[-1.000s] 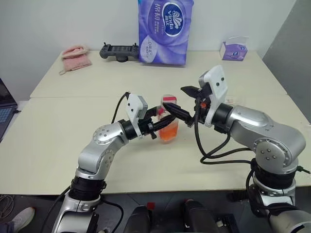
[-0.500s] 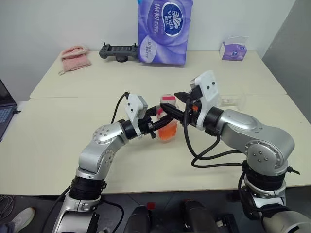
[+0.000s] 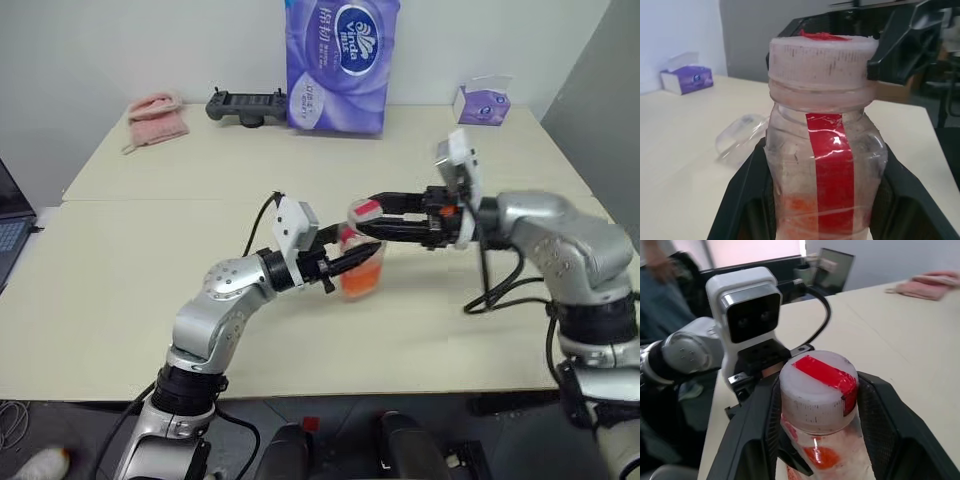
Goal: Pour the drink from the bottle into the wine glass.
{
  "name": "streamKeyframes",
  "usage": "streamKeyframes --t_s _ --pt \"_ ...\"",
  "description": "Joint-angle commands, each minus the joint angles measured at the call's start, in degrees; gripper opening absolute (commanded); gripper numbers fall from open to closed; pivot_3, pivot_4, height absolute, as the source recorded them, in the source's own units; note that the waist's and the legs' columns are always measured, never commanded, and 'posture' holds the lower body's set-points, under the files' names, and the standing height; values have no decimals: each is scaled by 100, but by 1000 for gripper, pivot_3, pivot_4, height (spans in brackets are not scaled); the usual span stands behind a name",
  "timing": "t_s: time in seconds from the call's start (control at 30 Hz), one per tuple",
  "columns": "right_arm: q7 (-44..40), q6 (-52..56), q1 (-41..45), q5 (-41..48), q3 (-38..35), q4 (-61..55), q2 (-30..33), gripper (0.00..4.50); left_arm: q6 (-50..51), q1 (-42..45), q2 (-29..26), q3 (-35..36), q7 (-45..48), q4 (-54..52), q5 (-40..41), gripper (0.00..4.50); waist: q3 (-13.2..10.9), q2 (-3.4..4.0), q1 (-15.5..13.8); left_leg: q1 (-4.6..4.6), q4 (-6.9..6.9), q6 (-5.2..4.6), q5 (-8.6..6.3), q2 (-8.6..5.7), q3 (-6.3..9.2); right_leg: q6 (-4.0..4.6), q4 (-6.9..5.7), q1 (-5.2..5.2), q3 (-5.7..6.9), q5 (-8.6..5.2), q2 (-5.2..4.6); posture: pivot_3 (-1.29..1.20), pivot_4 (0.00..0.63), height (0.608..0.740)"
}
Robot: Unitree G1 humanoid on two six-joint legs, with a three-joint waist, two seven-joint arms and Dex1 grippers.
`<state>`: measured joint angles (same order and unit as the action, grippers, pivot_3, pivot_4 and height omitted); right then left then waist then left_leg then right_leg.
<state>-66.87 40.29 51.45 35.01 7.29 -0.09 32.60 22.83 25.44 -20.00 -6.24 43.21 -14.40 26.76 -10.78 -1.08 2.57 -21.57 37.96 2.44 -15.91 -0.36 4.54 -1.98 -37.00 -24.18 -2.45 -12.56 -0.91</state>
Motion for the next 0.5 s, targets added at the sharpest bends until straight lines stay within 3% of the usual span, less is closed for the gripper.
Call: streamKeyframes --t_s 0.03,0.13,0.17,0.33,0.5 --pt "-1005 -975 705 -337 289 797 -245 1845 -83 66 -3 143 -97 -76 -38 1779 0 0 51 9 -3 0 0 4 0 -2 -8 1 -2 -1 5 0 150 740" --pt "-1414 -1165 974 -507 333 1308 -302 1845 -106 64 4 153 -129 -86 -66 1778 0 0 34 6 -7 0 0 9 13 2 -11 0 3 0 16 0 150 740" --pt "-1494 -1133 1028 -501 310 1388 -319 2588 -112 63 4 154 -139 -87 -73 1777 0 0 26 -1 -5 0 0 8 17 3 -10 -3 5 1 14 0 150 740" --pt "-1616 -1048 972 -500 146 1227 -286 4350 -120 54 -27 163 -127 -81 -83 1770 0 0 -10 -21 -2 1 0 -3 17 0 -4 -14 4 4 -22 0 150 740" --pt "-426 -592 402 -566 -215 37 -173 4500 -139 52 -73 190 -79 -37 -83 1770 0 1 -82 -24 -1 2 0 -6 19 -5 -1 -14 5 6 -28 0 150 740"
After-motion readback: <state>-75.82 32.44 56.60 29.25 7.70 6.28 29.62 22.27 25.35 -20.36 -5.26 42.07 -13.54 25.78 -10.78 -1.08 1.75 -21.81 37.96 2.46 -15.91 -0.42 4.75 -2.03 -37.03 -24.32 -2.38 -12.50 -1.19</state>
